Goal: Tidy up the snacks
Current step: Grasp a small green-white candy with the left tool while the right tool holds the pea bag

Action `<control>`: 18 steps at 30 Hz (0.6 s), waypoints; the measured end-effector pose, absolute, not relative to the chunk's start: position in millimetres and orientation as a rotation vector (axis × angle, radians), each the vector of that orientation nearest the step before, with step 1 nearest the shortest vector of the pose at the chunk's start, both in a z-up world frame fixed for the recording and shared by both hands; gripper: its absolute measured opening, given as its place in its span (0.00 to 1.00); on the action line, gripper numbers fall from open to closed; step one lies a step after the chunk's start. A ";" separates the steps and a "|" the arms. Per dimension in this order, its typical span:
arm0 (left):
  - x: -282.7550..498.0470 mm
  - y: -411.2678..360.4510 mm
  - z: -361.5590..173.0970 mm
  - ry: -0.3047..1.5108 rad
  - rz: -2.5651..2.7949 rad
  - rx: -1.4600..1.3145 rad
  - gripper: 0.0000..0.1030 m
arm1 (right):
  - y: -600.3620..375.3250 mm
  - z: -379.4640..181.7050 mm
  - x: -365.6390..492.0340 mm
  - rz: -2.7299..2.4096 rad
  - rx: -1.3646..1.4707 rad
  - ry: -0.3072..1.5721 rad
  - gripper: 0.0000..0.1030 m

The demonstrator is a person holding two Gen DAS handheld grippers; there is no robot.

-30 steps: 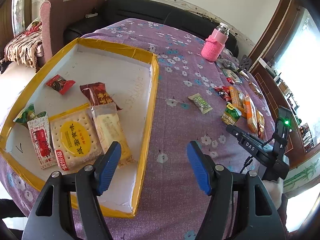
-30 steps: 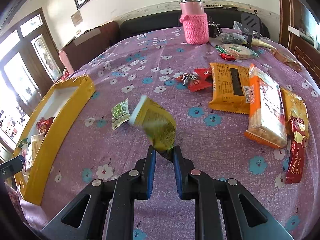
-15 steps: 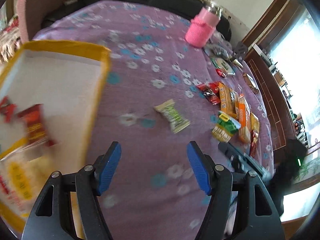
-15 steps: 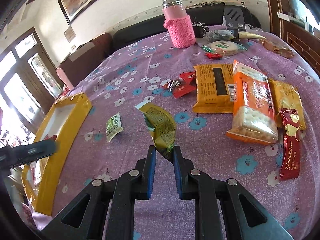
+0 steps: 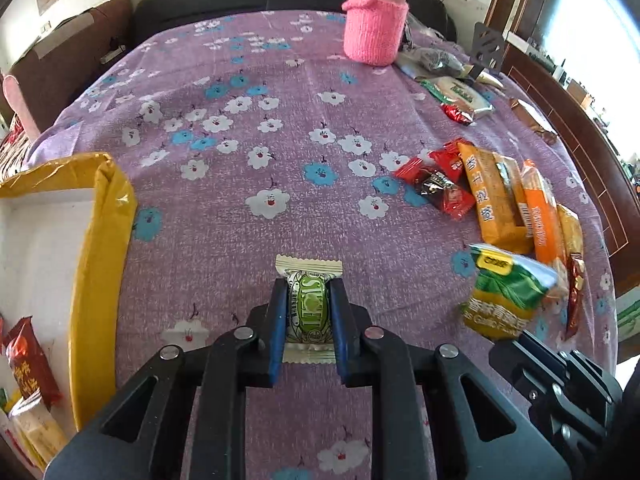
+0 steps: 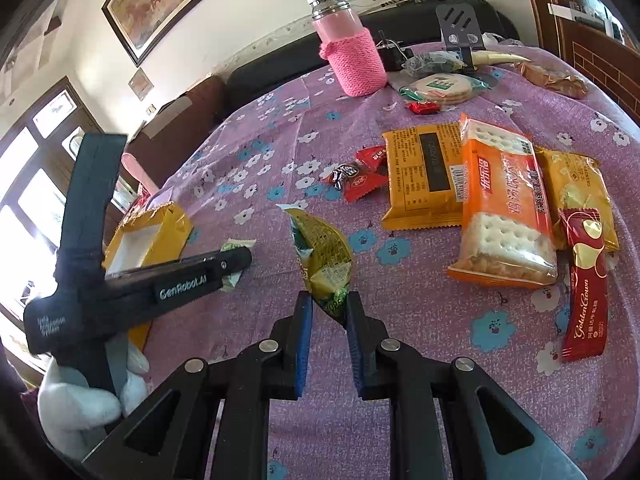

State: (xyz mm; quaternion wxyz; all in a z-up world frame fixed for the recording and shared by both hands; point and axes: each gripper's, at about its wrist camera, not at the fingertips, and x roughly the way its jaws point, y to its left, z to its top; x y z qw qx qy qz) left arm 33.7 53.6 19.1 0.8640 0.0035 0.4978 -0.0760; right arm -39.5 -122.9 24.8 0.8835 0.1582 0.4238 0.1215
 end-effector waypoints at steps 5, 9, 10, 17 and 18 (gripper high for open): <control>12.4 67.6 37.9 1.002 -0.190 -0.050 0.17 | -121.8 25.8 -41.5 0.270 0.338 0.875 0.17; -2.7 83.8 52.6 0.979 -0.212 -0.117 0.17 | -121.8 26.7 -42.0 0.289 0.348 0.866 0.17; -9.2 90.7 56.9 0.971 -0.216 -0.138 0.17 | -121.9 26.6 -42.0 0.297 0.355 0.865 0.16; -52.6 143.8 82.6 0.893 -0.176 -0.233 0.17 | -124.8 24.3 -41.9 0.372 0.436 0.871 0.07; -56.5 152.3 84.1 0.887 -0.165 -0.245 0.17 | -124.7 24.1 -41.6 0.378 0.439 0.872 0.03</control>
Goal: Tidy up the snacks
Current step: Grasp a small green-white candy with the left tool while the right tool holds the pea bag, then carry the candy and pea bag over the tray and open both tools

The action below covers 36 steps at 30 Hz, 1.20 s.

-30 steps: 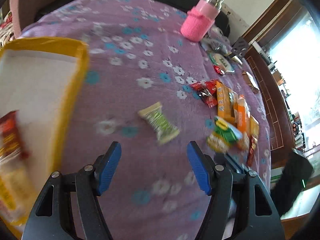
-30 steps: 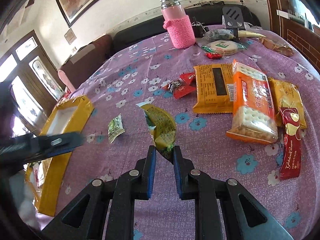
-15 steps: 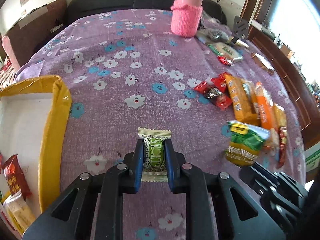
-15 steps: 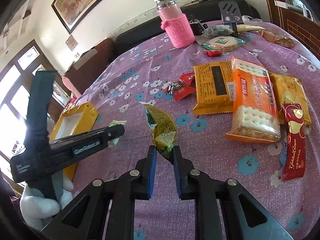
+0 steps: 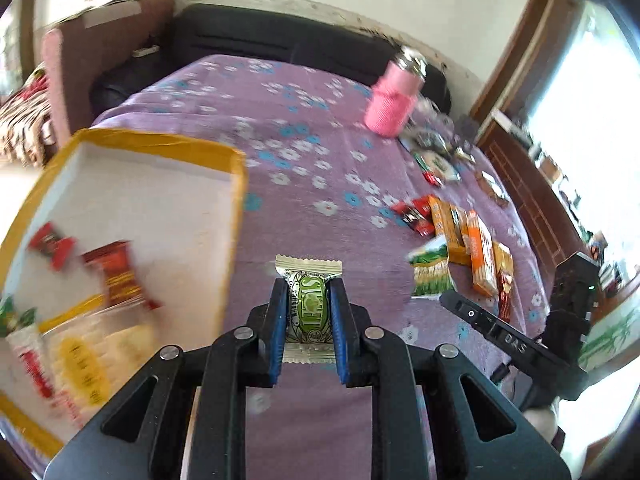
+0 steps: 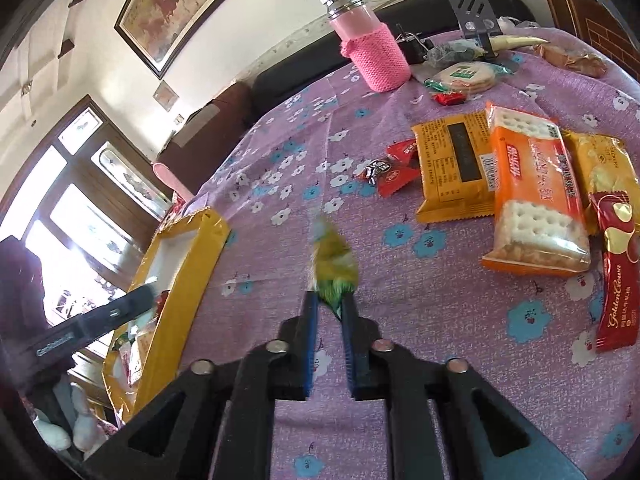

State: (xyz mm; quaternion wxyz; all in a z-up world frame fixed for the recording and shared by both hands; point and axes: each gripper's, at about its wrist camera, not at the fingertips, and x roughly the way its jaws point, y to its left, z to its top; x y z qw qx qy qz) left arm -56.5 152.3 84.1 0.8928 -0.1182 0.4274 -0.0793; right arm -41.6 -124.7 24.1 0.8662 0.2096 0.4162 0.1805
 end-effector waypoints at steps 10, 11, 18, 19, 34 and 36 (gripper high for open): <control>-106.5 234.1 82.7 0.845 -0.056 -0.399 0.17 | -113.7 22.9 -42.2 0.267 0.337 0.853 0.55; -109.1 238.5 82.8 0.843 -0.050 -0.404 0.17 | -113.7 21.8 -39.2 0.244 0.333 0.863 0.55; -126.1 270.9 76.5 0.823 0.005 -0.422 0.17 | -109.2 17.3 -15.1 0.159 0.345 0.944 0.54; -128.1 275.6 75.1 0.824 0.012 -0.425 0.17 | -107.4 15.8 -11.6 0.141 0.336 0.953 0.47; -112.4 326.0 56.8 0.863 0.118 -0.410 0.17 | -39.1 61.6 -32.8 0.345 0.274 0.922 0.35; -102.7 332.5 56.7 0.873 0.135 -0.394 0.17 | -11.6 73.1 -36.8 0.413 0.240 0.917 0.35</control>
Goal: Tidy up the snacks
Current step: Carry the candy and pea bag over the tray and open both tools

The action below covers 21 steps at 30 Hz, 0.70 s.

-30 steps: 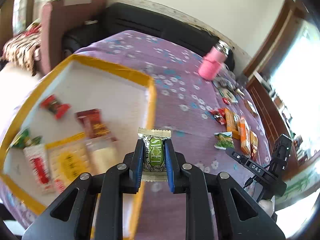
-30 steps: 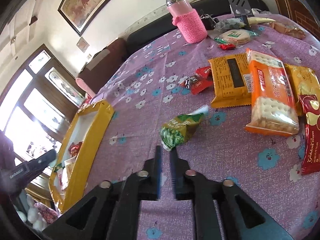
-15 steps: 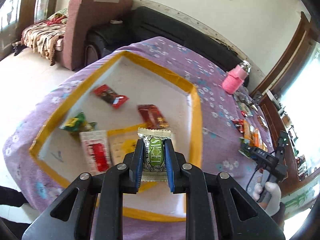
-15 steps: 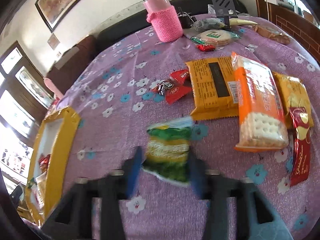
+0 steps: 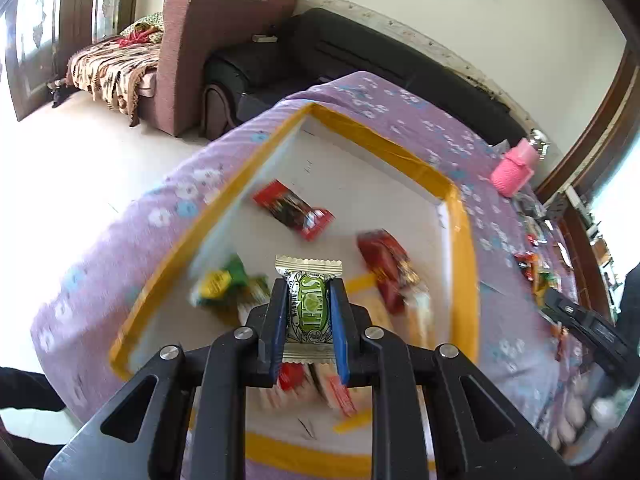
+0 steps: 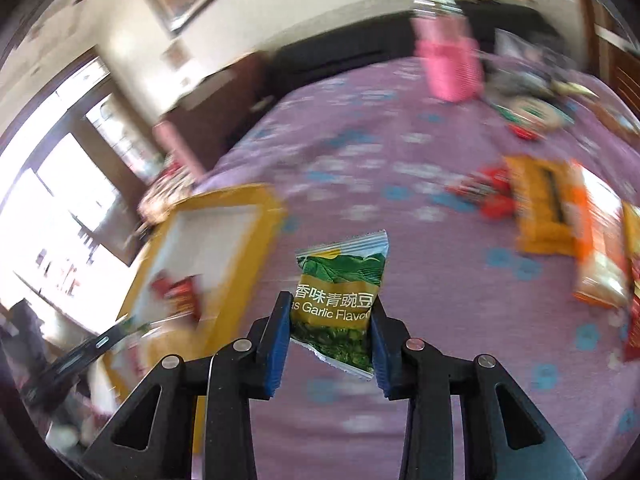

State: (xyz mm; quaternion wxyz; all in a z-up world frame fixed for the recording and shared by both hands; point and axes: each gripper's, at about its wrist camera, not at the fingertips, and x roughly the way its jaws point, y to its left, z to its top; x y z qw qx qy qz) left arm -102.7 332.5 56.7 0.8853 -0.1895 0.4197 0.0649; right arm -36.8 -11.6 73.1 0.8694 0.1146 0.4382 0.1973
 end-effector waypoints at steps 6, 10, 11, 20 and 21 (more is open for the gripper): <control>-78.9 351.9 48.2 0.920 0.166 -0.381 0.17 | 89.5 86.8 -43.9 0.637 0.181 0.961 0.35; -67.7 358.1 41.4 0.944 0.168 -0.380 0.18 | 146.1 78.5 -40.1 0.705 0.127 0.995 0.35; -65.8 359.8 40.2 0.948 0.171 -0.379 0.18 | 160.7 74.1 -37.4 0.716 0.108 1.008 0.35; -75.2 377.1 38.5 0.925 0.142 -0.473 0.32 | 216.6 47.3 -32.1 0.710 -0.002 1.032 0.38; -78.9 378.7 40.5 0.916 0.140 -0.487 0.37 | 216.4 44.1 -31.4 0.707 0.004 1.036 0.38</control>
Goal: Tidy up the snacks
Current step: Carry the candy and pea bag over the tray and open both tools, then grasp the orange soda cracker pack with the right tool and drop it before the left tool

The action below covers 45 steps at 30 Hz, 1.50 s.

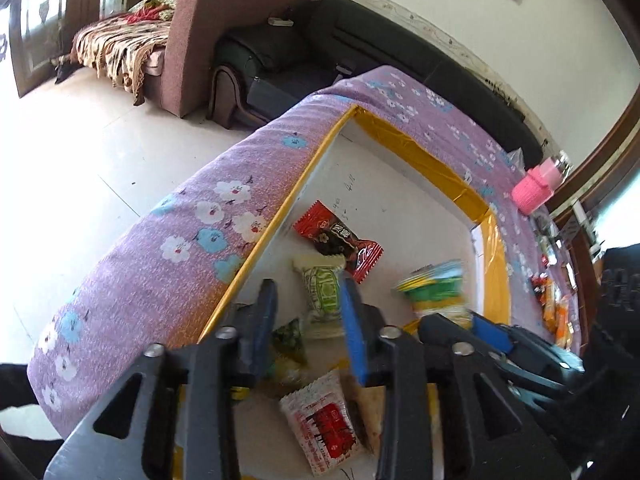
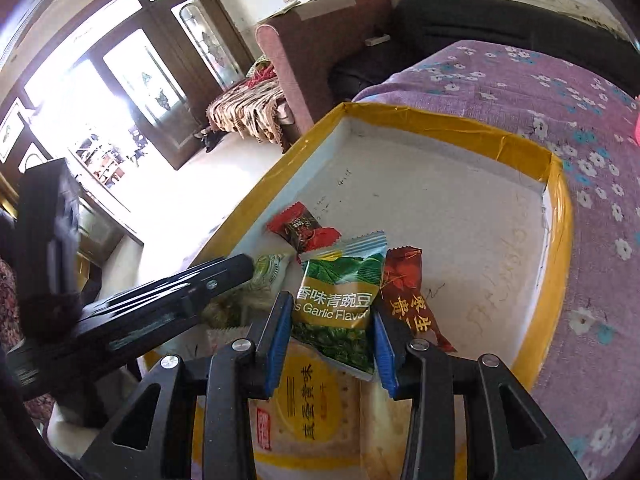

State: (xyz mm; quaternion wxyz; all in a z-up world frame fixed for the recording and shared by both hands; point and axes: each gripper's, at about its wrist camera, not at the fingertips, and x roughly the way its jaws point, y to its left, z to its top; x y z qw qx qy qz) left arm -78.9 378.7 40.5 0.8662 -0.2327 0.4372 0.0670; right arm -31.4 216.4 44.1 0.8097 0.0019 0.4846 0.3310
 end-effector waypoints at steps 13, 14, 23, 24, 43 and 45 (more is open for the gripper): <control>-129.7 330.0 89.3 0.740 0.099 -0.526 0.69 | 141.5 67.6 -48.4 0.676 0.123 0.955 0.46; -130.7 323.3 93.2 0.731 0.086 -0.519 0.69 | 128.4 69.1 -51.5 0.662 0.132 0.942 0.46; -128.1 240.2 102.6 0.815 -0.111 -0.377 0.68 | 1.9 62.8 -57.5 0.462 0.211 0.907 0.46; -127.6 233.1 101.9 0.825 -0.126 -0.369 0.68 | -16.1 63.6 -56.8 0.429 0.221 0.901 0.46; -132.3 192.3 90.3 0.892 -0.157 -0.332 0.68 | -208.3 39.5 27.7 -0.052 0.305 0.929 0.53; -132.8 193.7 89.6 0.894 -0.154 -0.335 0.68 | -202.3 35.7 33.8 -0.086 0.283 0.938 0.55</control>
